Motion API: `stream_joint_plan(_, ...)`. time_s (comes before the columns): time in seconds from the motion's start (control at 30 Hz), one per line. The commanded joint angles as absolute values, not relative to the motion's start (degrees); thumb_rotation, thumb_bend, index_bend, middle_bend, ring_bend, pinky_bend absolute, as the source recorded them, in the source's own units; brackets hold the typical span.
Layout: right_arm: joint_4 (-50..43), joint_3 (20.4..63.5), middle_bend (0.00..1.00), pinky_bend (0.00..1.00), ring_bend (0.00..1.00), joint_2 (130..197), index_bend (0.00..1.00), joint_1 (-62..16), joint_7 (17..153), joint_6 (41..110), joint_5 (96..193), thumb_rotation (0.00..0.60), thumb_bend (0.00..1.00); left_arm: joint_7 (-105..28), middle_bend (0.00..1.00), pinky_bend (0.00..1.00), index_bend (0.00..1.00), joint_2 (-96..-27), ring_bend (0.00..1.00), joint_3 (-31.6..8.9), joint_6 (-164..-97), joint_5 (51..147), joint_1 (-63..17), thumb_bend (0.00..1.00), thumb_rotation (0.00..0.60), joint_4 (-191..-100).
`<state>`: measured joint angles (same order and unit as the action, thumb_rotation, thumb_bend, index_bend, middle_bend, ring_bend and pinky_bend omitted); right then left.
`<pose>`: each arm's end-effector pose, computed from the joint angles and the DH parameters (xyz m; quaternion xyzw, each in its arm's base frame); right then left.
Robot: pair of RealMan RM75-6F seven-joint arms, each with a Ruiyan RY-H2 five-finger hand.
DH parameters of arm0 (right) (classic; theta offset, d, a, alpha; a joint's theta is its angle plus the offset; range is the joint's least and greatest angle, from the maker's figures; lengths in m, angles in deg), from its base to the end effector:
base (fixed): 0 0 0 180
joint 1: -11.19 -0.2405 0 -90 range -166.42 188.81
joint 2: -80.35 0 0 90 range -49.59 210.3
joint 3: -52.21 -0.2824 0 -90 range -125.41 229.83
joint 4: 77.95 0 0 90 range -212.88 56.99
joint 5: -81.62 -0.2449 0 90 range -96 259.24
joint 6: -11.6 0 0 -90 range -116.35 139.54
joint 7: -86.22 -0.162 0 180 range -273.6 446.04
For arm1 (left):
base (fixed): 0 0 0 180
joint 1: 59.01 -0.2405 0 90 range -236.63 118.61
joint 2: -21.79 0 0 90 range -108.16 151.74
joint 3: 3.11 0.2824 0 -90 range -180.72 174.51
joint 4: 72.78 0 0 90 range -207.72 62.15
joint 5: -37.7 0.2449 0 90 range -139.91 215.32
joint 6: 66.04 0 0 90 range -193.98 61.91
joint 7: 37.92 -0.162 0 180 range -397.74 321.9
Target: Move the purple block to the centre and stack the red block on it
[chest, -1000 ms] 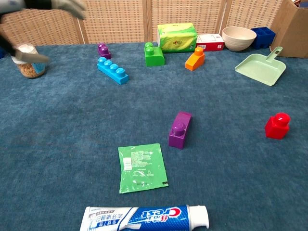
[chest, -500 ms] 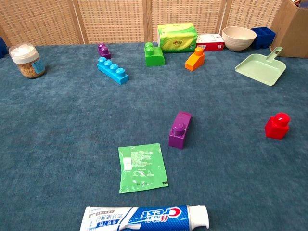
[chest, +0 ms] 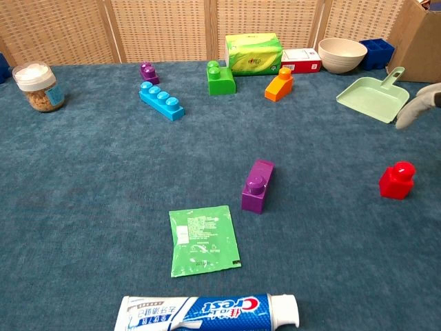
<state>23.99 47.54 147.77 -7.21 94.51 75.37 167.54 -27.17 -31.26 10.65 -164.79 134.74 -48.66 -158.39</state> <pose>-0.2542 -0.2636 0.0516 0.7148 -0.4074 0.3726 0.4291 -0.3510 0.1675 0.2068 -0.6946 -0.3086 -0.3923 0.5181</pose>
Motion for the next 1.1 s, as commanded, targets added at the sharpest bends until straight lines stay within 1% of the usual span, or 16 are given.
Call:
stream_joint_plan(0.03,23.2,46.6,0.2,0.12,0.0,149.6,0.25,-8.3,96.9,74.6,165.2,0.6,0.05,-26.4,0.05,0.0,0.15,-32.0,0.0,10.1,-164.8,135.4,-49.3,0.34,0.6,-157.6)
stream_joint_plan(0.23,22.0,44.8,0.2,0.12,0.0,153.0,0.25,-10.9,102.0,72.4,159.1,0.6,0.05,-25.0,0.05,0.0,0.15,-33.7,0.0,8.7,-163.5,136.4,-49.7,0.34,0.6,-155.9)
stream_joint_plan(0.6,20.1,44.7,0.2,0.12,0.0,157.1,0.26,-13.4,106.4,70.9,153.6,0.6,0.05,-23.0,0.05,0.0,0.15,-35.6,0.0,6.8,-161.4,136.9,-50.1,0.34,0.6,-153.2)
stream_joint_plan(0.67,19.8,44.9,0.2,0.12,0.0,157.6,0.27,-13.6,107.1,71.2,153.0,0.6,0.05,-22.6,0.05,0.0,0.15,-35.8,0.0,6.6,-161.3,137.0,-50.3,0.34,0.6,-152.9)
stream_joint_plan(0.83,18.7,45.4,0.2,0.12,0.0,158.7,0.34,-14.0,108.0,71.5,151.8,0.6,0.06,-21.8,0.05,0.0,0.15,-36.4,0.0,5.9,-161.1,137.5,-50.6,0.34,0.6,-152.1)
stream_joint_plan(1.1,16.6,45.6,0.21,0.12,0.0,160.0,0.34,-14.6,107.2,71.3,150.8,0.6,0.06,-21.4,0.05,0.0,0.15,-36.9,0.0,5.3,-160.5,137.9,-51.0,0.34,0.6,-151.6)
